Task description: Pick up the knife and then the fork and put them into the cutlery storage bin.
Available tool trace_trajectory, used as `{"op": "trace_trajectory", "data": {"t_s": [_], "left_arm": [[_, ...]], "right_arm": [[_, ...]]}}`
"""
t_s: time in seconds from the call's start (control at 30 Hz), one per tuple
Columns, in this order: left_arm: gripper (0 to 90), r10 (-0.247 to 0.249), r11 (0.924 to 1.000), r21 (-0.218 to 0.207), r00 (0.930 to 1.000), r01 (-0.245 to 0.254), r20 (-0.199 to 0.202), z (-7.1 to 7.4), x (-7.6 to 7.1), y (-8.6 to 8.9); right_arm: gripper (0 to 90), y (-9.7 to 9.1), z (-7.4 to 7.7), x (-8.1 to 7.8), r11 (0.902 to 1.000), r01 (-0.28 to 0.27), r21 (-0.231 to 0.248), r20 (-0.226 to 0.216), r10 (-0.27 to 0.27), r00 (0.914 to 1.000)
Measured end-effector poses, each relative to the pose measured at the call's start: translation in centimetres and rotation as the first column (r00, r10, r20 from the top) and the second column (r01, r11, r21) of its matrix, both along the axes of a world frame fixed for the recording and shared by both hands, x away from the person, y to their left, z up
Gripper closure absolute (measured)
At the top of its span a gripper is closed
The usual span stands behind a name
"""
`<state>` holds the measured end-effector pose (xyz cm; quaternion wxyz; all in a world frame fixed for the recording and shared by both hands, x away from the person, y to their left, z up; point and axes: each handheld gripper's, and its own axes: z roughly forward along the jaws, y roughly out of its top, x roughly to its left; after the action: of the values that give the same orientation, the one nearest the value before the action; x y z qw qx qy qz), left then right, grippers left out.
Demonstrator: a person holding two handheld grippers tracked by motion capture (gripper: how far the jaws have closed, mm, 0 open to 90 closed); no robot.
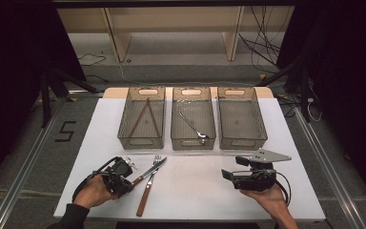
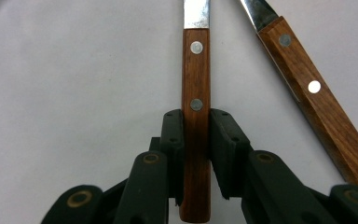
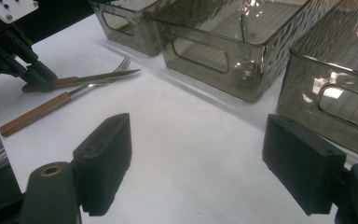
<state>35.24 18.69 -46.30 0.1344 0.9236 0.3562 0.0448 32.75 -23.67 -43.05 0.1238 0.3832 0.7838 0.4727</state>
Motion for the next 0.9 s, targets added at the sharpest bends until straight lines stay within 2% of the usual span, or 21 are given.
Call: {"op": "trace_trajectory", "data": {"t_s": [0.33,0.6,0.7,0.9], "left_arm": [[75.6,-0.003,0.9990,-0.045,0.9996,0.004,0.027,0.6,-0.1,0.2],[75.6,0.007,0.9929,-0.119,0.9980,0.000,0.062,1.8,-0.4,-0.1],[75.6,0.015,0.9873,-0.159,0.9962,-0.001,0.085,2.3,-0.4,-0.2],[75.5,0.051,0.9685,-0.249,0.9885,-0.014,0.142,3.3,-0.1,-0.7]], "right_arm": [[24.7,0.0,0.0,-0.1,1.0000,0.002,0.001,-0.005,-0.002,1.0000],[24.7,0.0,0.1,-0.1,1.0000,0.001,0.003,0.003,-0.001,1.0000],[24.7,0.1,0.1,-0.2,1.0000,0.001,0.006,0.008,-0.001,1.0000],[24.6,0.2,0.2,-0.4,0.9999,-0.002,0.016,0.025,0.001,0.9997]]}}
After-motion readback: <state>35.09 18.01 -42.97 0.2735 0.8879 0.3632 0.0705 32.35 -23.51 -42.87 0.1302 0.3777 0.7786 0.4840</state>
